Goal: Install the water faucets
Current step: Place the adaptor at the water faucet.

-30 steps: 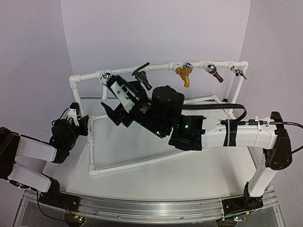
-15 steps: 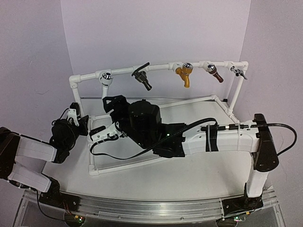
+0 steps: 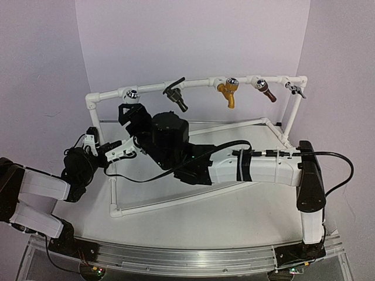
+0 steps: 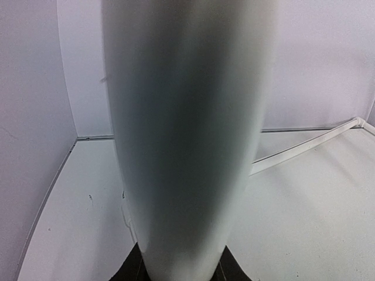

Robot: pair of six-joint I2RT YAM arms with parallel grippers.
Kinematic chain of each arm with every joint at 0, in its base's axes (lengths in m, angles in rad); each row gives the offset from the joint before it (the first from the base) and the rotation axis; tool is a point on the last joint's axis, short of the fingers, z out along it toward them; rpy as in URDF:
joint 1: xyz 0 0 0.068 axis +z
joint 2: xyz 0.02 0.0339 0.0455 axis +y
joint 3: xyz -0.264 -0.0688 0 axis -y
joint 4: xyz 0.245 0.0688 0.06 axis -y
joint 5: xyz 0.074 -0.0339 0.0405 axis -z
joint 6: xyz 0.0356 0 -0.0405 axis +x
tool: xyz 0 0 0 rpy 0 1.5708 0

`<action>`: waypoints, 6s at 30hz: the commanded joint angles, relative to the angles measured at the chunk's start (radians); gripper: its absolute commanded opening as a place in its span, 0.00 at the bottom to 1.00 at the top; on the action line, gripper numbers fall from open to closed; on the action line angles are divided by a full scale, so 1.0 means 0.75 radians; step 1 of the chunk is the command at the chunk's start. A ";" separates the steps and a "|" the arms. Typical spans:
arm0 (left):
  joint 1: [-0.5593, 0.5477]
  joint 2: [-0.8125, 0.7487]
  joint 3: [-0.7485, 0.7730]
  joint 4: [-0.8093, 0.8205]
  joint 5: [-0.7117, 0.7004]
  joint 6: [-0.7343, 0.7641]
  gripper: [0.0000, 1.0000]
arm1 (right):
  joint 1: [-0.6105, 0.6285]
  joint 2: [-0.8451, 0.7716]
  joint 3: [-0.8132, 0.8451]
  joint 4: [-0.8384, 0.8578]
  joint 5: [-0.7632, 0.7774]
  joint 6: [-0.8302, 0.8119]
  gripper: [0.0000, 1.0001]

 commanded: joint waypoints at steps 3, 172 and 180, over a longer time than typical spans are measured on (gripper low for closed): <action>-0.049 -0.022 0.021 0.019 0.175 -0.035 0.00 | -0.037 0.067 0.132 0.083 -0.042 -0.396 0.84; -0.048 0.012 0.038 0.008 0.209 -0.041 0.00 | -0.065 -0.474 -0.206 -0.715 -0.255 1.877 0.98; -0.049 0.013 0.042 0.004 0.210 -0.039 0.00 | 0.084 -0.422 -0.304 -0.727 0.132 1.097 0.98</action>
